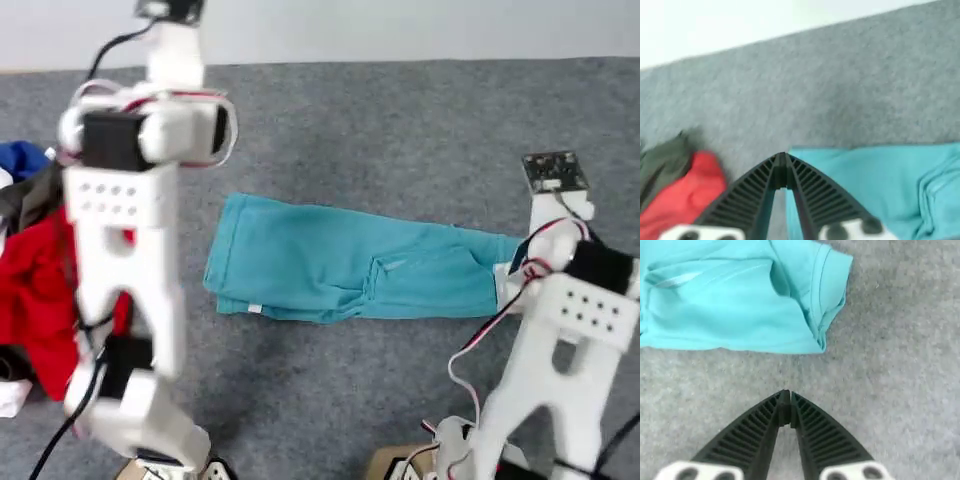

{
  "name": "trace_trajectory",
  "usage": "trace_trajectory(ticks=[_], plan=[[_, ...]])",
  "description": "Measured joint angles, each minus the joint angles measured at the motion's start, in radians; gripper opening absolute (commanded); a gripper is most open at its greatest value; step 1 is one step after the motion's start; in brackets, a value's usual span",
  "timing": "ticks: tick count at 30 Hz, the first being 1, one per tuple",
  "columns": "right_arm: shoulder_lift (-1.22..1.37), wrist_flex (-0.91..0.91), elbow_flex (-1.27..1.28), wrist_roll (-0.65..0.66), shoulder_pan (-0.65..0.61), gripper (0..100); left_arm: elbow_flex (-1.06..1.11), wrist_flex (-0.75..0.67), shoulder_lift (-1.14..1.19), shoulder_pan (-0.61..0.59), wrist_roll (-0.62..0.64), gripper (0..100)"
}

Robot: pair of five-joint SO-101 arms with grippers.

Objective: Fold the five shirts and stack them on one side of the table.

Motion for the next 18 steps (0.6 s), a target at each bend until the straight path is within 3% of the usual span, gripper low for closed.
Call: trace_trajectory(ticks=[8, 18], plan=[[0.259, -0.180, 0.000, 0.000, -0.043, 0.9, 0.535, 0.002, -0.434, -0.235, 0.000, 0], [0.508, -0.305, -0.097, -0.037, -0.132, 0.9, 0.741, 0.002, -0.555, -0.288, 0.000, 0]])
